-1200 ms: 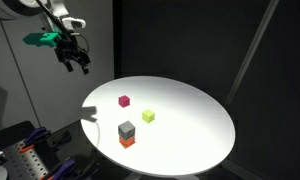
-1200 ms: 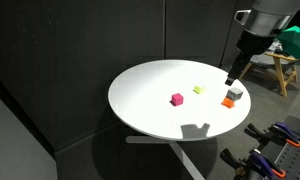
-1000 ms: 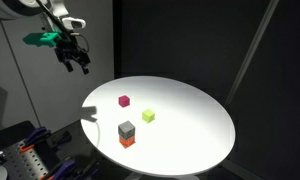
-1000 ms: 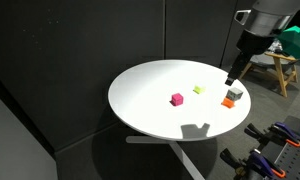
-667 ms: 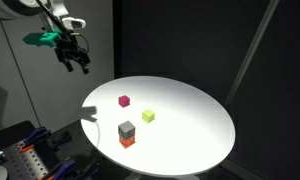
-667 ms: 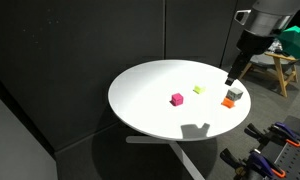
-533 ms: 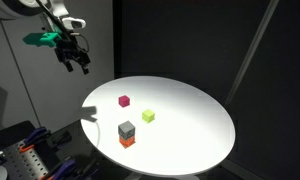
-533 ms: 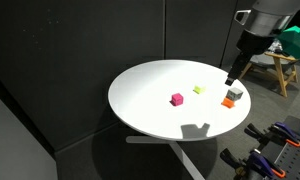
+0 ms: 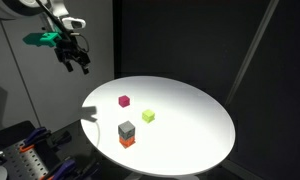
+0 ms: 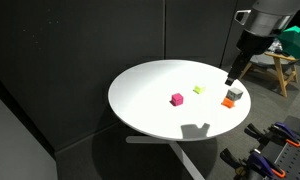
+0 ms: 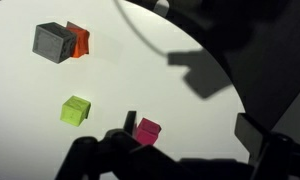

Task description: Pick up the mulberry pink block and stack it on top of the gray block

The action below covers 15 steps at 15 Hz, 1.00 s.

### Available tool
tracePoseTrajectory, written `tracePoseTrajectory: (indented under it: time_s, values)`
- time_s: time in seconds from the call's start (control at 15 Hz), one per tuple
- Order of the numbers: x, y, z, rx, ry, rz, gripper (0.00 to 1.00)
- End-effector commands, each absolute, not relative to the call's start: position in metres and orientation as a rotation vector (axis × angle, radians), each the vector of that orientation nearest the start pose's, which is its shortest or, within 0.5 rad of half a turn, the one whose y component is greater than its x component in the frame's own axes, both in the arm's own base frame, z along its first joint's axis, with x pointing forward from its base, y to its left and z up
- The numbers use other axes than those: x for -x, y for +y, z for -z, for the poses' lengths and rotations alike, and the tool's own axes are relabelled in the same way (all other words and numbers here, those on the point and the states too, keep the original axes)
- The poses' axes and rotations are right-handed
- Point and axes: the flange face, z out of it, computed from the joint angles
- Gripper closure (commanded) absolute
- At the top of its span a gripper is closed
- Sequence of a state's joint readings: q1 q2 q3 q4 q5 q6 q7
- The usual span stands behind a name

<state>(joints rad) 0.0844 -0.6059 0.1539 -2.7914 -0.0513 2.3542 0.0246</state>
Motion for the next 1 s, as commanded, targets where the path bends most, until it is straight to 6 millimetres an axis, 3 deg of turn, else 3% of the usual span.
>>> tracePoseTrajectory:
  time_s: [0.0,0.47,0.93]
  values:
    - [-0.345,0.079,-0.393,3.215,-0.366,0.283,0.0]
    - [-0.357,0.078,-0.4,3.198,-0.341,0.288,0.0]
    - [-0.387,0.074,-0.42,3.16,-0.251,0.278,0.0]
